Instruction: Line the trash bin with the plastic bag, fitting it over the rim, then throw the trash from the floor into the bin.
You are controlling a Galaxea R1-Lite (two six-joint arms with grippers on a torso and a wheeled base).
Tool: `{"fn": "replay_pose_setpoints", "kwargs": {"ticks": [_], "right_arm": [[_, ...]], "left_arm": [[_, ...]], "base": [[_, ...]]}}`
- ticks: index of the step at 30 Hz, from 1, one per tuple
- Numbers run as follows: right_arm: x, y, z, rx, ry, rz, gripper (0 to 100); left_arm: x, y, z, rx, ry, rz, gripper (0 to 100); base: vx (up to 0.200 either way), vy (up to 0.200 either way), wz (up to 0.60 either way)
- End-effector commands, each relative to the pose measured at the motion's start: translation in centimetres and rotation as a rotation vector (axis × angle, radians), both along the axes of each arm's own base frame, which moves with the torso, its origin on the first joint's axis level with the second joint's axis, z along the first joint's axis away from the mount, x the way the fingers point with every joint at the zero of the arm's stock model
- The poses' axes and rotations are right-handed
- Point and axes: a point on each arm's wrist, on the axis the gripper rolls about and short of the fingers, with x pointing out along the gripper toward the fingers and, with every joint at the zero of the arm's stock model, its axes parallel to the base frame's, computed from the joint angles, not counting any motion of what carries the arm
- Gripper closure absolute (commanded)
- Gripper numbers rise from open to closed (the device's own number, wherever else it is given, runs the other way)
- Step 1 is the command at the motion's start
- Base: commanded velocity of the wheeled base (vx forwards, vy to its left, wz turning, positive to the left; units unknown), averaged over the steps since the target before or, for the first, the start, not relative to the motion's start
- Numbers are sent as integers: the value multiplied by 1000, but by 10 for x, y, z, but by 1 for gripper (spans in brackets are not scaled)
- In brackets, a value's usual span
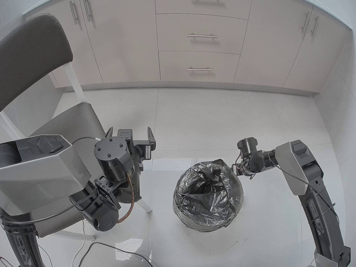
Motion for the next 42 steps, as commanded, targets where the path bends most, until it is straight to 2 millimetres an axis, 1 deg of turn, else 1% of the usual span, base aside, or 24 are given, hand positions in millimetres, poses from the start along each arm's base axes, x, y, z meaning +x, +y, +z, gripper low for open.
{"fn": "replay_pose_setpoints", "kwargs": {"ticks": [1, 2, 5, 8, 11, 16, 20, 24, 25, 29, 36, 40, 42], "right_arm": [[-19, -17, -83, -75, 183, -47, 0], [-26, -19, -98, -97, 231, -59, 0], [-32, -24, -111, -111, 283, -71, 0], [-35, -26, -116, -116, 303, -76, 0], [-36, -30, -119, -118, 311, -81, 0], [-35, -36, -119, -117, 313, -96, 0], [-35, -36, -120, -117, 314, -96, 0], [-36, -32, -121, -118, 317, -88, 0], [-38, -32, -124, -120, 322, -87, 0], [-38, -28, -124, -137, 315, -89, 0], [-37, -28, -123, -178, 295, -113, 0], [-29, -26, -117, -188, 211, -129, 0], [-28, -22, -113, -187, 198, -123, 0]], "left_arm": [[1, -1, -5, 8, 11, -1, 0], [1, -1, -5, 8, 10, -1, 0], [2, -2, -9, 14, 19, -1, 0], [3, -2, -12, 19, 26, -1, 0], [3, -3, -11, 17, 24, -1, 0], [2, -2, -10, 14, 21, -1, 0], [2, -3, -11, 16, 24, -4, 0], [1, -4, -11, 17, 24, -7, 0], [1, -4, -11, 17, 24, -5, 0], [1, -4, -11, 17, 23, -5, 0], [2, -4, -12, 18, 25, -5, 0], [2, -4, -12, 18, 25, -5, 0], [2, -4, -12, 18, 25, -5, 0]], "base": [[0, 0, 0], [0, 0, 0], [0, 0, 0], [0, 0, 0], [0, 0, 0], [0, 0, 0], [0, 0, 0], [0, 0, 0], [0, 0, 0], [0, 0, 0], [0, 0, 0], [0, 0, 0], [0, 0, 0]]}}
